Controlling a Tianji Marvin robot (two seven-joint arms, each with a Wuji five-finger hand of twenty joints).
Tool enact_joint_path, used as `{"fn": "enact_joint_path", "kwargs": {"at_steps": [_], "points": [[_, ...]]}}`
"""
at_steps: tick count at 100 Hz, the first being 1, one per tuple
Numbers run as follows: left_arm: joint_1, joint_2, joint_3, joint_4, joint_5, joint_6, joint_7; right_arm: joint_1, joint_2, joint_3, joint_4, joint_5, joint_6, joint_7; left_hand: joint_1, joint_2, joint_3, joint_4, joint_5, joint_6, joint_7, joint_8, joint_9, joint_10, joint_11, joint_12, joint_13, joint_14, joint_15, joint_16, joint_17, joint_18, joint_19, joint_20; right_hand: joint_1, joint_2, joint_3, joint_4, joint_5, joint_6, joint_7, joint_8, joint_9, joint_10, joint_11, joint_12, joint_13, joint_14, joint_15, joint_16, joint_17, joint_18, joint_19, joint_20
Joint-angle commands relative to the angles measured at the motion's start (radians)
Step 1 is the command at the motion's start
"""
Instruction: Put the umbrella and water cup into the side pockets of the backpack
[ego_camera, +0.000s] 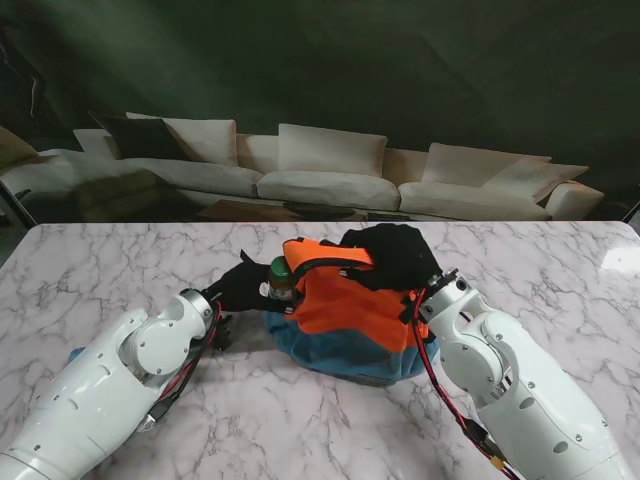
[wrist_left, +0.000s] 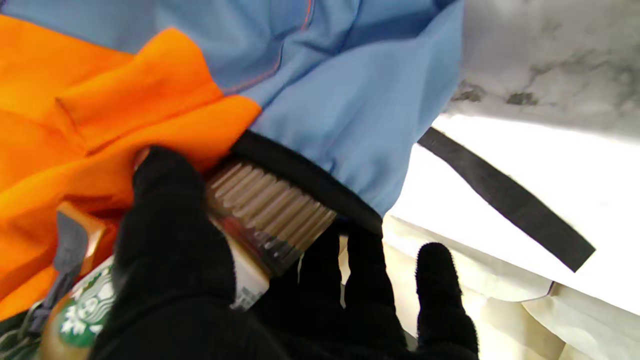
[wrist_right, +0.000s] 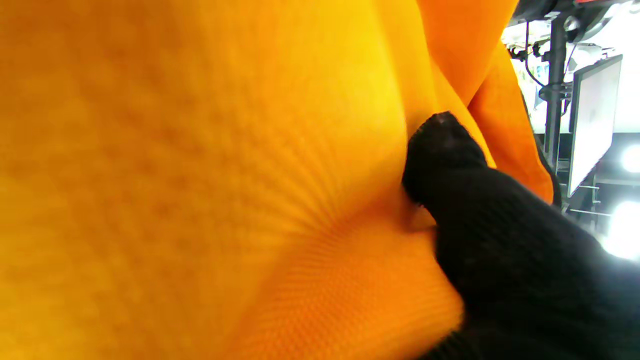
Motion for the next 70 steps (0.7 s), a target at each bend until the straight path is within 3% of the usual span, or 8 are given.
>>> {"fn": "enact_joint_path", "kwargs": {"at_steps": [1, 11, 21, 33, 39, 46, 51, 70], "points": [[0.001, 0.011, 0.001, 0.019, 0.004, 0.02, -0.026, -0.007, 0.001, -0.002, 0.003, -0.004, 0.0, 0.008, -0.101, 0.147, 0.073, 0.056, -0.053, 0.022, -0.145, -0.061, -0.222, 0.156, -0.199, -0.124, -0.104, 0.182, -0.14, -0.071, -0.033, -0.007, -0.078, -0.033, 0.127, 0.11, 0.097, 0.045, 0.072, -0.227, 0.119, 0.041, 0.009, -0.04, 0.001, 0.002, 0.047, -0.034, 0.042, 0.015, 0.006, -0.031, 0.005, 0.019], [0.006, 0.01, -0.002, 0.011, 0.001, 0.021, -0.024, -0.007, 0.002, 0.0, 0.002, -0.006, 0.0, 0.01, -0.229, 0.097, 0.068, 0.048, -0.22, 0.071, -0.243, -0.101, -0.322, 0.202, -0.262, -0.164, -0.16, 0.208, -0.186, -0.127, -0.043, -0.017, -0.174, -0.087, 0.127, 0.11, 0.097, 0.045, 0.072, -0.227, 0.119, 0.041, 0.009, -0.038, 0.001, 0.002, 0.047, -0.034, 0.042, 0.015, 0.006, -0.029, 0.005, 0.019], [0.014, 0.011, -0.013, -0.009, 0.009, 0.015, -0.019, -0.007, 0.002, 0.001, 0.0, -0.006, 0.001, 0.011, -0.316, 0.052, 0.071, 0.04, -0.285, 0.092, -0.25, -0.089, -0.338, 0.239, -0.274, -0.164, -0.172, 0.234, -0.19, -0.152, -0.032, -0.014, -0.198, -0.106, 0.127, 0.11, 0.097, 0.045, 0.072, -0.227, 0.12, 0.041, 0.009, -0.04, 0.001, 0.003, 0.047, -0.033, 0.042, 0.015, 0.006, -0.03, 0.005, 0.019], [0.027, 0.011, -0.024, -0.027, 0.013, 0.019, -0.015, -0.006, 0.001, 0.001, 0.0, -0.005, 0.002, 0.011, -0.309, 0.05, 0.076, 0.04, -0.285, 0.063, -0.235, -0.066, -0.291, 0.218, -0.246, -0.12, -0.151, 0.234, -0.159, -0.144, -0.009, 0.004, -0.177, -0.108, 0.127, 0.11, 0.097, 0.044, 0.071, -0.225, 0.12, 0.041, 0.009, -0.039, 0.002, 0.003, 0.047, -0.033, 0.043, 0.015, 0.006, -0.029, 0.005, 0.019], [0.035, 0.004, -0.027, -0.029, 0.015, 0.018, 0.02, -0.006, 0.001, 0.0, 0.001, -0.004, 0.003, 0.01, -0.282, 0.052, 0.076, 0.042, -0.221, 0.027, -0.206, -0.04, -0.25, 0.206, -0.234, -0.063, -0.13, 0.235, -0.12, -0.11, -0.002, 0.025, -0.121, -0.095, 0.127, 0.11, 0.097, 0.045, 0.072, -0.227, 0.12, 0.041, 0.009, -0.038, 0.002, 0.003, 0.047, -0.033, 0.043, 0.015, 0.006, -0.028, 0.005, 0.019], [0.05, -0.013, -0.03, -0.037, 0.011, 0.031, 0.092, -0.005, 0.001, -0.001, 0.001, -0.003, 0.004, 0.011, -0.147, 0.089, 0.081, 0.048, -0.018, -0.027, -0.103, 0.014, -0.178, 0.185, -0.186, 0.02, -0.088, 0.226, -0.06, -0.047, 0.024, 0.046, -0.033, -0.071, 0.127, 0.11, 0.097, 0.045, 0.072, -0.226, 0.12, 0.041, 0.01, -0.038, 0.003, 0.004, 0.047, -0.033, 0.043, 0.016, 0.007, -0.027, 0.005, 0.019], [0.061, -0.018, -0.038, -0.051, -0.008, 0.041, 0.1, -0.005, 0.001, -0.001, 0.001, -0.002, 0.005, 0.013, -0.109, 0.09, 0.081, 0.053, 0.059, -0.053, -0.062, 0.035, -0.173, 0.174, -0.181, 0.037, -0.09, 0.223, -0.057, -0.039, 0.019, 0.053, -0.02, -0.075, 0.127, 0.11, 0.097, 0.044, 0.072, -0.226, 0.12, 0.041, 0.009, -0.037, 0.002, 0.004, 0.047, -0.033, 0.044, 0.016, 0.006, -0.027, 0.006, 0.019], [0.107, -0.012, -0.077, -0.125, 0.007, 0.055, 0.094, -0.005, 0.002, 0.001, -0.002, -0.003, 0.005, 0.018, -0.028, 0.132, 0.08, 0.056, 0.13, -0.023, -0.021, 0.053, -0.159, 0.179, -0.217, 0.003, -0.088, 0.236, -0.081, -0.062, 0.019, 0.051, -0.019, -0.1, 0.128, 0.11, 0.097, 0.045, 0.071, -0.225, 0.119, 0.041, 0.01, -0.037, 0.004, 0.004, 0.047, -0.033, 0.046, 0.016, 0.007, -0.028, 0.007, 0.02]]}}
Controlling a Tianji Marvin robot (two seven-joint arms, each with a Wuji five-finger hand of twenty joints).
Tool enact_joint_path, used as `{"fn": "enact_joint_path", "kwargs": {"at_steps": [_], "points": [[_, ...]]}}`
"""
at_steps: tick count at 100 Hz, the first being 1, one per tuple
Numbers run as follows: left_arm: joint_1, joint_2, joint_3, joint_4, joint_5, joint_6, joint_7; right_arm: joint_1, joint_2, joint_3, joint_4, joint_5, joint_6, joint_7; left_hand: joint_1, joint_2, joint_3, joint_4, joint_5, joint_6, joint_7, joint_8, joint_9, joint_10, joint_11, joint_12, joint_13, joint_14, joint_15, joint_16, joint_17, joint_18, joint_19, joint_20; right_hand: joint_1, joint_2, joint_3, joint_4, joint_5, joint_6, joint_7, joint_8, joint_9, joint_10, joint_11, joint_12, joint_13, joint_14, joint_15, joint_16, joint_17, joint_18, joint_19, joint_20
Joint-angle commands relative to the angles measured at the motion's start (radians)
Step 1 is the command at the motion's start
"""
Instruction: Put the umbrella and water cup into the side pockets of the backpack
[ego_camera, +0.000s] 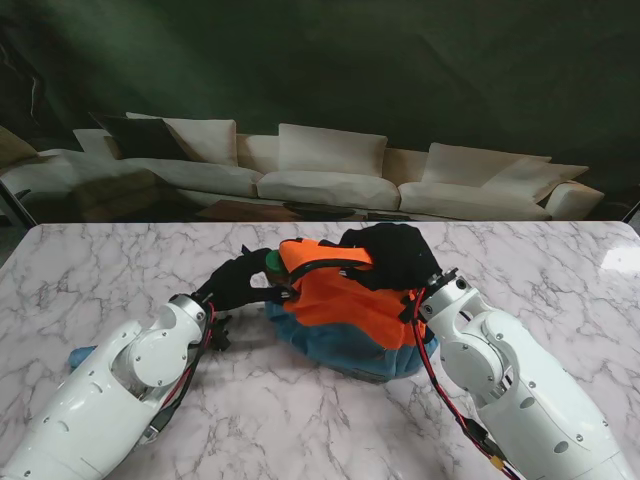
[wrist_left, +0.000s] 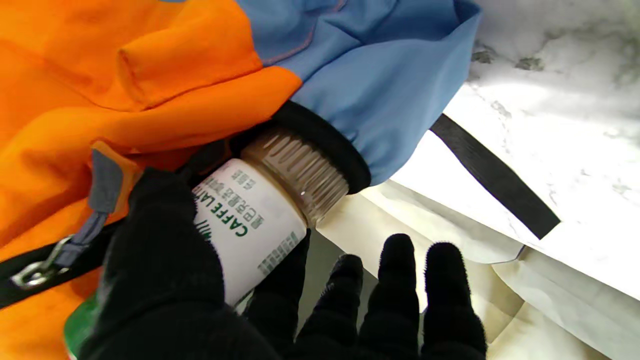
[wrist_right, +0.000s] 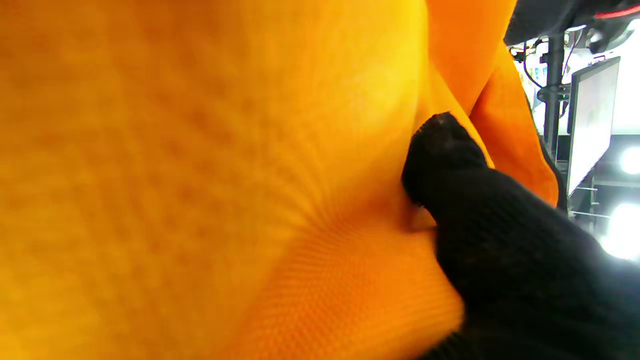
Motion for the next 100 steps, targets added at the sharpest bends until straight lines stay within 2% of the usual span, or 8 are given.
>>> {"fn": "enact_joint_path", "kwargs": {"at_steps": [1, 20, 34, 60, 67, 74, 81, 100], "points": [[0.008, 0.004, -0.002, -0.024, 0.023, -0.018, 0.004, -0.005, 0.002, -0.001, 0.005, -0.004, 0.003, 0.007, 0.049, 0.071, 0.031, 0.024, 0.091, -0.05, 0.051, 0.011, 0.024, -0.005, -0.019, -0.016, -0.002, 0.013, -0.017, -0.012, 0.001, 0.0, 0.026, -0.012, 0.128, 0.109, 0.097, 0.045, 0.072, -0.223, 0.12, 0.041, 0.01, -0.037, 0.004, 0.004, 0.047, -0.033, 0.051, 0.018, 0.007, -0.028, 0.007, 0.018], [0.009, 0.006, -0.019, -0.032, 0.052, -0.05, 0.016, 0.0, 0.001, -0.007, 0.009, -0.001, 0.003, 0.004, 0.12, 0.078, 0.027, 0.021, 0.119, -0.104, 0.076, 0.027, 0.058, -0.019, -0.02, -0.032, 0.012, 0.006, -0.011, -0.024, -0.001, -0.004, 0.031, -0.029, 0.127, 0.109, 0.097, 0.044, 0.073, -0.223, 0.12, 0.041, 0.01, -0.035, 0.004, 0.004, 0.047, -0.033, 0.053, 0.019, 0.008, -0.028, 0.008, 0.018], [-0.019, 0.007, 0.001, -0.004, 0.059, -0.036, 0.01, 0.002, 0.0, -0.011, 0.011, 0.001, 0.005, 0.005, 0.247, 0.048, 0.035, 0.016, 0.226, -0.172, 0.181, 0.112, 0.124, -0.046, -0.003, -0.032, 0.031, -0.003, -0.008, -0.03, -0.004, -0.006, 0.032, -0.04, 0.127, 0.109, 0.097, 0.044, 0.074, -0.223, 0.12, 0.041, 0.01, -0.036, 0.004, 0.003, 0.047, -0.033, 0.052, 0.018, 0.008, -0.028, 0.008, 0.018], [-0.056, 0.015, 0.051, 0.084, 0.075, 0.031, -0.03, -0.001, 0.001, -0.007, 0.01, 0.0, 0.005, 0.006, 0.237, 0.074, 0.027, 0.017, 0.229, -0.124, 0.172, 0.059, 0.107, -0.044, 0.008, -0.043, 0.025, 0.003, -0.021, -0.038, -0.01, -0.008, 0.023, -0.046, 0.128, 0.11, 0.097, 0.044, 0.073, -0.223, 0.12, 0.04, 0.01, -0.036, 0.004, 0.003, 0.047, -0.033, 0.053, 0.018, 0.008, -0.027, 0.008, 0.018], [-0.062, 0.018, 0.059, 0.095, 0.073, 0.053, -0.053, 0.0, 0.001, -0.007, 0.01, 0.0, 0.004, 0.008, 0.188, 0.114, 0.025, 0.021, 0.191, -0.061, 0.128, 0.037, 0.078, -0.028, 0.012, -0.054, 0.01, 0.007, -0.03, -0.044, -0.019, -0.01, 0.01, -0.052, 0.127, 0.11, 0.097, 0.044, 0.073, -0.224, 0.119, 0.04, 0.01, -0.036, 0.004, 0.003, 0.047, -0.033, 0.053, 0.018, 0.008, -0.027, 0.008, 0.018], [-0.057, 0.017, 0.056, 0.088, 0.042, 0.072, -0.071, 0.001, 0.001, -0.009, 0.01, 0.0, 0.005, 0.009, 0.13, 0.139, 0.022, 0.025, 0.085, -0.004, 0.013, -0.024, 0.032, -0.013, 0.007, -0.065, -0.01, 0.01, -0.04, -0.05, -0.031, -0.017, -0.011, -0.058, 0.127, 0.11, 0.097, 0.044, 0.072, -0.223, 0.119, 0.04, 0.01, -0.037, 0.004, 0.003, 0.047, -0.033, 0.053, 0.018, 0.008, -0.027, 0.008, 0.018], [-0.049, 0.018, 0.044, 0.075, 0.03, 0.061, -0.077, 0.003, 0.001, -0.01, 0.011, 0.0, 0.005, 0.009, 0.036, 0.093, 0.018, 0.023, -0.092, 0.04, -0.089, -0.071, -0.028, 0.016, -0.025, -0.086, -0.028, 0.018, -0.051, -0.057, -0.037, -0.018, -0.026, -0.06, 0.128, 0.109, 0.097, 0.044, 0.072, -0.223, 0.12, 0.041, 0.01, -0.036, 0.004, 0.003, 0.047, -0.034, 0.053, 0.018, 0.008, -0.027, 0.008, 0.018], [-0.015, 0.045, -0.037, -0.002, 0.053, -0.044, -0.162, 0.006, 0.001, -0.012, 0.012, 0.001, 0.005, 0.011, -0.184, -0.069, 0.025, 0.013, -0.323, 0.063, -0.203, -0.166, -0.078, 0.087, -0.074, -0.178, -0.014, 0.054, -0.098, -0.115, -0.015, 0.0, -0.07, -0.079, 0.128, 0.11, 0.097, 0.044, 0.072, -0.223, 0.12, 0.041, 0.01, -0.037, 0.004, 0.003, 0.047, -0.034, 0.052, 0.017, 0.008, -0.027, 0.008, 0.018]]}}
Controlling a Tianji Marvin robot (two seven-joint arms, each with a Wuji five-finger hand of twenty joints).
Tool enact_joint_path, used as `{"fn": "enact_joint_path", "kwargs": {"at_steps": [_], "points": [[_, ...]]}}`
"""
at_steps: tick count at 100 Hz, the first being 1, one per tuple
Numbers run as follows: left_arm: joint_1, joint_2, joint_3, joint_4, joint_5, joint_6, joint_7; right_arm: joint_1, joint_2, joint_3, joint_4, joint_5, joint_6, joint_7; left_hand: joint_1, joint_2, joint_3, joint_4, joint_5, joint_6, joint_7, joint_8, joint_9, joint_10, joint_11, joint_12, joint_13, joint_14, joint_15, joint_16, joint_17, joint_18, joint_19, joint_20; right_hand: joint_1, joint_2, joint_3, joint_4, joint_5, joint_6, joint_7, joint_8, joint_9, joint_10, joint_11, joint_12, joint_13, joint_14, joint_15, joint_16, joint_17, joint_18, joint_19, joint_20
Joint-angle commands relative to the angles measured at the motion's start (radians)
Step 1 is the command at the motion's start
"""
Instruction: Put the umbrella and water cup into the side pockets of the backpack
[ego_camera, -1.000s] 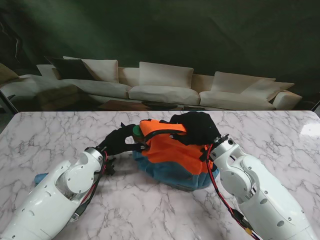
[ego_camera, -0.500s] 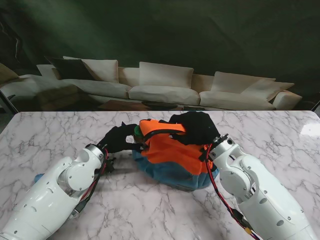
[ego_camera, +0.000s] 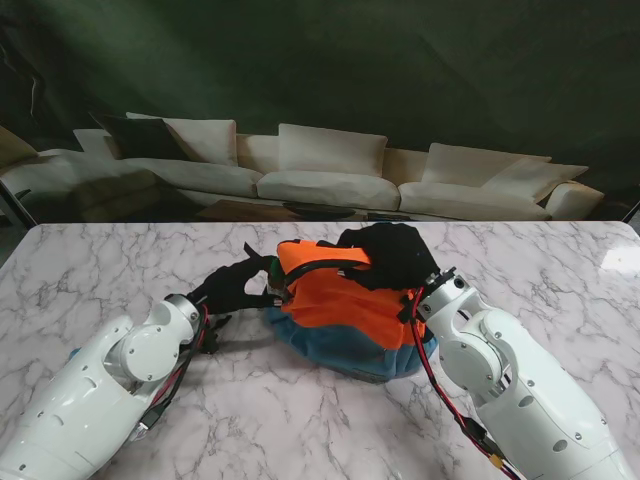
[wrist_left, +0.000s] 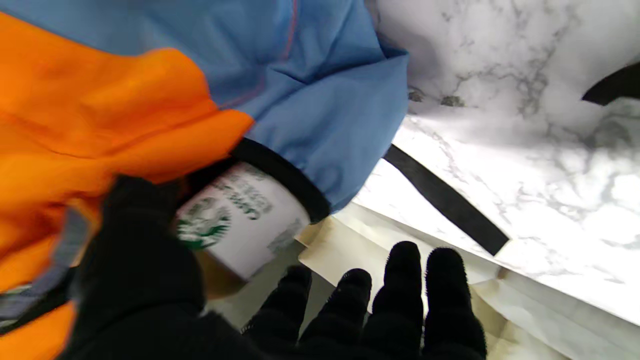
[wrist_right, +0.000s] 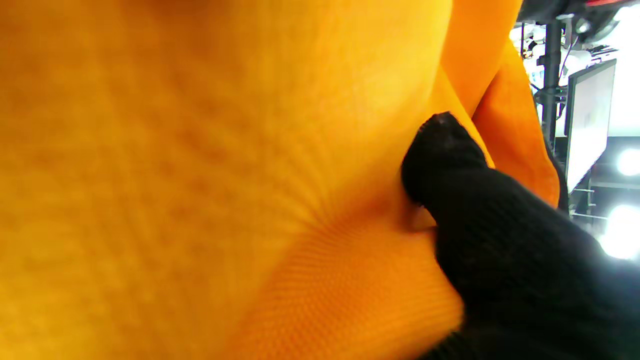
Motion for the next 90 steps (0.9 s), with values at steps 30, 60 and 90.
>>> {"fn": "enact_joint_path", "kwargs": {"at_steps": [30, 60, 90], "points": [[0.082, 0.049, -0.181, -0.133, 0.079, -0.17, -0.08, -0.001, 0.001, 0.001, 0.01, -0.001, 0.009, 0.006, -0.165, -0.09, 0.017, 0.004, -0.058, -0.064, -0.006, -0.033, -0.034, 0.0, -0.019, -0.054, 0.029, 0.032, -0.053, -0.067, 0.058, 0.026, -0.078, -0.044, 0.127, 0.11, 0.097, 0.044, 0.072, -0.223, 0.119, 0.041, 0.01, -0.037, 0.004, 0.003, 0.047, -0.033, 0.051, 0.017, 0.008, -0.027, 0.008, 0.011], [0.137, 0.041, -0.262, -0.26, 0.0, -0.265, -0.05, 0.016, 0.002, -0.004, 0.021, 0.002, 0.024, 0.021, -0.167, -0.093, 0.019, 0.001, -0.1, -0.099, -0.029, -0.037, -0.091, -0.056, -0.035, -0.069, 0.017, 0.043, -0.096, -0.109, 0.099, 0.159, -0.12, -0.062, 0.127, 0.112, 0.095, 0.044, 0.071, -0.223, 0.119, 0.041, 0.009, -0.037, 0.003, 0.003, 0.046, -0.032, 0.049, 0.016, 0.008, -0.027, 0.008, 0.011], [0.018, 0.05, -0.138, -0.272, -0.057, -0.264, -0.126, 0.028, 0.001, -0.005, 0.021, 0.012, 0.032, 0.029, -0.165, -0.119, 0.014, -0.001, -0.1, -0.033, -0.048, -0.107, -0.17, -0.026, -0.046, -0.137, 0.009, 0.053, -0.093, -0.133, 0.117, 0.12, -0.142, -0.09, 0.128, 0.114, 0.093, 0.043, 0.064, -0.214, 0.119, 0.039, 0.008, -0.036, 0.004, 0.004, 0.047, -0.032, 0.051, 0.017, 0.007, -0.026, 0.008, 0.011]]}}
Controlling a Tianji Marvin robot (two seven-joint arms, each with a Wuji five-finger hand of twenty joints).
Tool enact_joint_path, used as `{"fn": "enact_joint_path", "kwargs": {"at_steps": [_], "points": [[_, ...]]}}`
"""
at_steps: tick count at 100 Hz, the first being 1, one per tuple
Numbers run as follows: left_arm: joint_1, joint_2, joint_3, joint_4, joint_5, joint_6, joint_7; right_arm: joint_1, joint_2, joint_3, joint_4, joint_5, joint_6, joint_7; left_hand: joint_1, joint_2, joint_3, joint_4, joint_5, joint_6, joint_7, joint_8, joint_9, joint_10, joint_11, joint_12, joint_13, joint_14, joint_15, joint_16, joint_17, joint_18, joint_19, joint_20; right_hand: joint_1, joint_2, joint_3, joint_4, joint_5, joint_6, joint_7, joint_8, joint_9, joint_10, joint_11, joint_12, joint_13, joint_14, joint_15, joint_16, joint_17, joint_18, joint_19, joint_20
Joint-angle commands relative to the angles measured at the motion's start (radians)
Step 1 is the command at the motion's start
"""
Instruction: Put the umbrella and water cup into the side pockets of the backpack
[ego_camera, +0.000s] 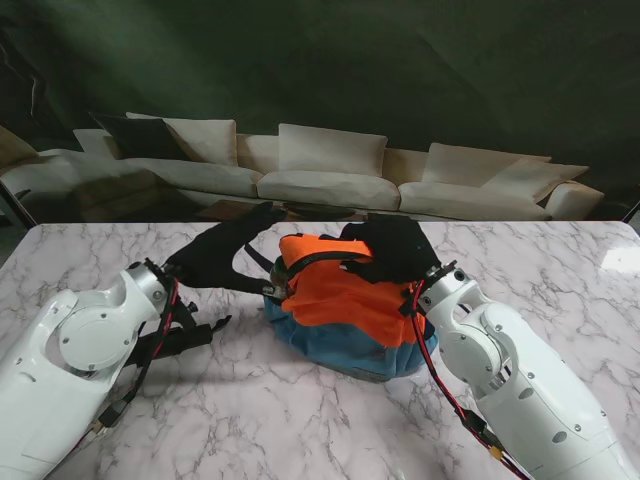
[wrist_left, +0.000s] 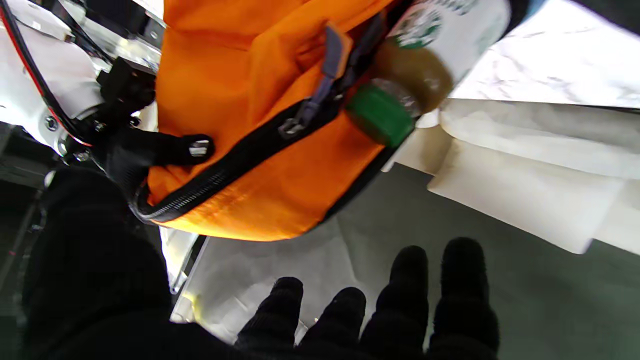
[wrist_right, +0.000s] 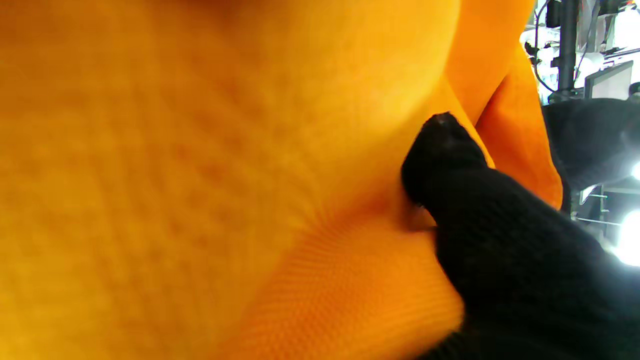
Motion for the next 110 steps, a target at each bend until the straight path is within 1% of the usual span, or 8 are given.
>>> {"fn": "enact_joint_path", "kwargs": {"at_steps": [1, 28, 52, 69, 79, 89, 102, 110], "points": [[-0.04, -0.008, 0.026, -0.008, 0.001, 0.006, -0.03, 0.001, 0.0, -0.002, 0.008, 0.002, 0.008, 0.006, -0.039, -0.036, -0.001, -0.005, -0.051, 0.021, -0.021, -0.02, -0.062, 0.015, -0.013, -0.019, -0.015, 0.01, -0.019, -0.013, 0.004, -0.002, -0.019, -0.015, 0.128, 0.113, 0.093, 0.043, 0.064, -0.213, 0.119, 0.039, 0.008, -0.036, 0.004, 0.004, 0.047, -0.032, 0.051, 0.017, 0.007, -0.026, 0.008, 0.011], [-0.148, -0.007, 0.146, 0.032, -0.013, 0.044, -0.065, 0.007, 0.001, -0.005, 0.005, 0.011, 0.008, 0.024, -0.036, -0.074, 0.005, -0.004, -0.053, -0.038, -0.028, -0.065, -0.105, -0.026, -0.018, -0.044, -0.089, 0.013, -0.037, -0.04, 0.004, -0.032, -0.058, -0.047, 0.129, 0.114, 0.092, 0.043, 0.062, -0.21, 0.118, 0.034, 0.009, -0.032, 0.004, 0.004, 0.047, -0.031, 0.054, 0.018, 0.006, -0.026, 0.012, 0.013], [-0.245, -0.021, 0.233, 0.12, 0.009, 0.121, -0.045, 0.007, 0.003, -0.009, -0.014, 0.014, -0.012, 0.037, 0.0, -0.095, 0.014, 0.004, -0.049, 0.008, -0.03, -0.136, -0.107, 0.006, -0.018, -0.045, -0.074, -0.002, -0.022, -0.05, 0.011, -0.094, -0.053, -0.063, 0.129, 0.114, 0.092, 0.044, 0.064, -0.21, 0.12, 0.033, 0.009, -0.034, 0.005, 0.003, 0.047, -0.03, 0.054, 0.018, 0.007, -0.026, 0.013, 0.013], [-0.302, -0.037, 0.31, 0.193, 0.019, 0.156, -0.001, 0.01, 0.004, -0.016, -0.021, 0.021, -0.014, 0.051, 0.18, -0.114, 0.018, 0.04, -0.049, 0.041, -0.003, -0.055, -0.041, 0.037, -0.007, -0.017, 0.05, -0.06, 0.03, -0.025, 0.074, -0.16, 0.092, -0.054, 0.129, 0.114, 0.091, 0.043, 0.063, -0.209, 0.12, 0.032, 0.009, -0.032, 0.004, 0.003, 0.047, -0.03, 0.054, 0.018, 0.007, -0.025, 0.013, 0.013], [-0.324, -0.051, 0.348, 0.224, 0.026, 0.175, 0.043, 0.013, 0.005, -0.022, -0.023, 0.022, -0.017, 0.06, 0.346, -0.067, 0.052, 0.08, -0.028, -0.006, 0.034, 0.086, 0.027, 0.01, 0.006, 0.015, 0.141, -0.114, 0.076, -0.001, 0.139, -0.218, 0.203, -0.049, 0.129, 0.114, 0.09, 0.043, 0.062, -0.211, 0.119, 0.031, 0.009, -0.033, 0.004, 0.003, 0.046, -0.028, 0.053, 0.017, 0.007, -0.024, 0.013, 0.012], [-0.329, -0.066, 0.367, 0.239, 0.018, 0.201, 0.09, 0.011, 0.006, -0.022, -0.031, 0.021, -0.022, 0.068, 0.516, 0.066, 0.1, 0.057, 0.119, -0.098, 0.115, 0.144, 0.184, -0.043, 0.076, 0.067, 0.286, -0.161, 0.132, 0.027, 0.239, -0.25, 0.313, -0.021, 0.127, 0.116, 0.086, 0.042, 0.055, -0.208, 0.112, 0.021, 0.006, -0.033, -0.002, -0.001, 0.045, -0.026, 0.043, 0.013, 0.004, -0.022, 0.01, 0.011], [-0.32, -0.083, 0.369, 0.238, 0.037, 0.229, 0.168, -0.003, 0.016, -0.012, -0.052, 0.017, -0.029, 0.123, 0.688, 0.091, 0.212, 0.035, 0.573, -0.137, 0.467, 0.342, 0.653, -0.125, 0.308, 0.218, 0.576, -0.202, 0.313, 0.128, 0.427, -0.258, 0.519, 0.013, 0.071, 0.144, 0.033, 0.039, -0.027, -0.159, 0.095, -0.036, -0.065, -0.017, -0.052, -0.017, 0.03, -0.006, -0.097, -0.035, -0.063, -0.001, -0.03, 0.001], [-0.319, -0.086, 0.365, 0.241, 0.069, 0.22, 0.202, -0.019, 0.027, 0.005, -0.072, 0.019, -0.049, 0.181, 0.688, 0.099, 0.256, 0.028, 0.617, -0.162, 0.616, 0.367, 0.75, -0.121, 0.337, 0.313, 0.642, -0.214, 0.384, 0.188, 0.482, -0.265, 0.581, 0.0, -0.089, 0.161, -0.031, 0.06, -0.123, -0.113, 0.052, -0.041, -0.19, -0.002, -0.101, -0.045, -0.079, 0.004, -0.226, -0.033, -0.154, 0.008, -0.063, 0.008]]}}
